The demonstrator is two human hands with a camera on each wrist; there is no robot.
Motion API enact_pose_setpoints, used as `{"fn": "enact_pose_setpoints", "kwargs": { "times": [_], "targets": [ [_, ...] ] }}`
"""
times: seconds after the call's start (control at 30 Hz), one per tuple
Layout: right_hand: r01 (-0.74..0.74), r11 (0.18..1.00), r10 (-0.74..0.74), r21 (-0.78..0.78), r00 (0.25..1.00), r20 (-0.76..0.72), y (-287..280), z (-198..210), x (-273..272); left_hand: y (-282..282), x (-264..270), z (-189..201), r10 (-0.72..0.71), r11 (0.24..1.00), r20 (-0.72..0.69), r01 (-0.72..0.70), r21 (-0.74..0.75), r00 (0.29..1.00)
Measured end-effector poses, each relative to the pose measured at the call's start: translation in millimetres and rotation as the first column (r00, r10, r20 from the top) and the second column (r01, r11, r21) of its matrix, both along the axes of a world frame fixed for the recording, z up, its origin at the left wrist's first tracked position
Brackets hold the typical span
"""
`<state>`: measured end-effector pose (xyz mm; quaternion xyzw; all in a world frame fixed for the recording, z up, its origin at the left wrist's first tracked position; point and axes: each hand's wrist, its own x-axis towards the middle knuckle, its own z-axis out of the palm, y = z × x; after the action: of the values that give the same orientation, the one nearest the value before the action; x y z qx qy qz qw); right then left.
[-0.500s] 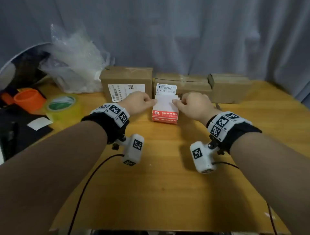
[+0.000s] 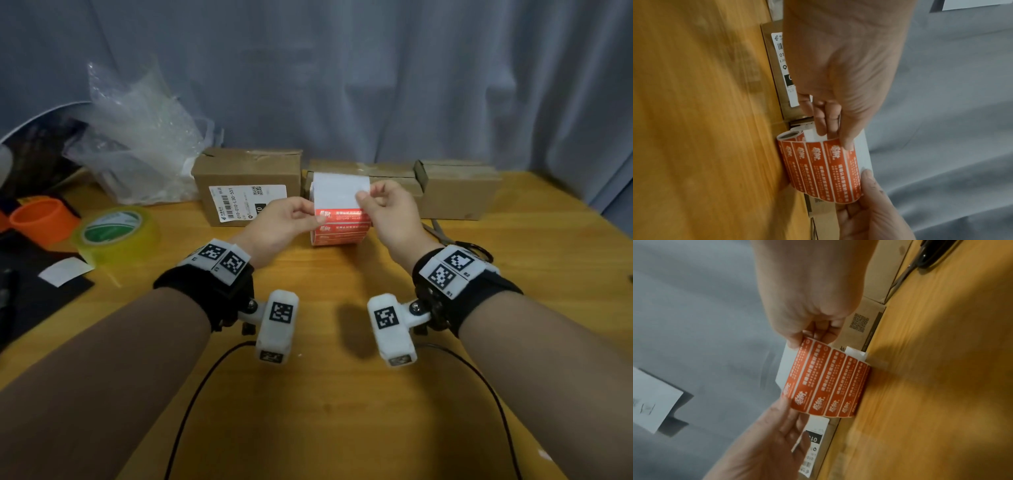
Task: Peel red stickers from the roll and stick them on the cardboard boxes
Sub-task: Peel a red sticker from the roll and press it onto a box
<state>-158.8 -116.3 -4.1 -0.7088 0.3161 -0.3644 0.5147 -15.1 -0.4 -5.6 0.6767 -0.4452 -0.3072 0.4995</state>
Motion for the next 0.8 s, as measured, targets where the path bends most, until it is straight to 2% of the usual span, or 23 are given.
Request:
{"fn": "enact_pose_setpoints", "kwargs": {
  "times": [0.13, 0.2, 0.27, 0.33, 0.47, 0.57, 0.67, 0.8],
  "targets": [
    [0.031, 0.995, -0.035, 0.096, 0.998, 0.048, -3.8, 1.8, -0.9, -2.2, -2.2, -3.9, 0.013, 1.000, 0.040, -0.013, 0.022, 0.999],
    [0.078, 0.995, -0.079, 0.063, 0.997, 0.020, -4.7, 1.3, -0.1, -5.5, -4.9, -5.6, 0.055, 0.998, 0.016, -0.055, -0.018, 0.998],
    [0.185, 0.966, -0.201, -0.181, 0.976, -0.078, -7.4, -0.5, 1.4, -9.3, -6.4, -6.6, 0.093, 0.994, -0.001, -0.092, -0.053, 0.996],
    [0.198, 0.872, -0.280, -0.448, 0.952, -0.123, -8.0, -1.6, 1.2, -12.4, -7.2, -7.9, 0.120, 0.989, 0.000, -0.120, -0.082, 0.993],
    [-0.080, 0.737, -0.115, -0.672, 0.964, -0.240, -1.0, -1.5, 2.6, -17.2, -10.2, -8.7, 0.158, 0.977, -0.005, -0.157, -0.147, 0.987],
    [-0.123, 0.692, -0.104, -0.711, 0.958, -0.267, 1.1, -5.0, 2.5, -19.1, -13.9, -8.6, 0.150, 0.971, 0.011, -0.145, -0.190, 0.989],
    [-0.100, 0.699, -0.103, -0.708, 0.966, -0.239, 1.2, -4.8, 4.8, -20.9, -16.7, -7.7, 0.124, 0.972, 0.052, -0.111, -0.207, 0.991],
    [-0.092, 0.709, -0.102, -0.699, 0.968, -0.231, 3.2, 0.0, 12.8, -22.4, -13.4, -5.4, 0.160, 0.966, 0.154, -0.122, -0.229, 0.975]
  ]
}}
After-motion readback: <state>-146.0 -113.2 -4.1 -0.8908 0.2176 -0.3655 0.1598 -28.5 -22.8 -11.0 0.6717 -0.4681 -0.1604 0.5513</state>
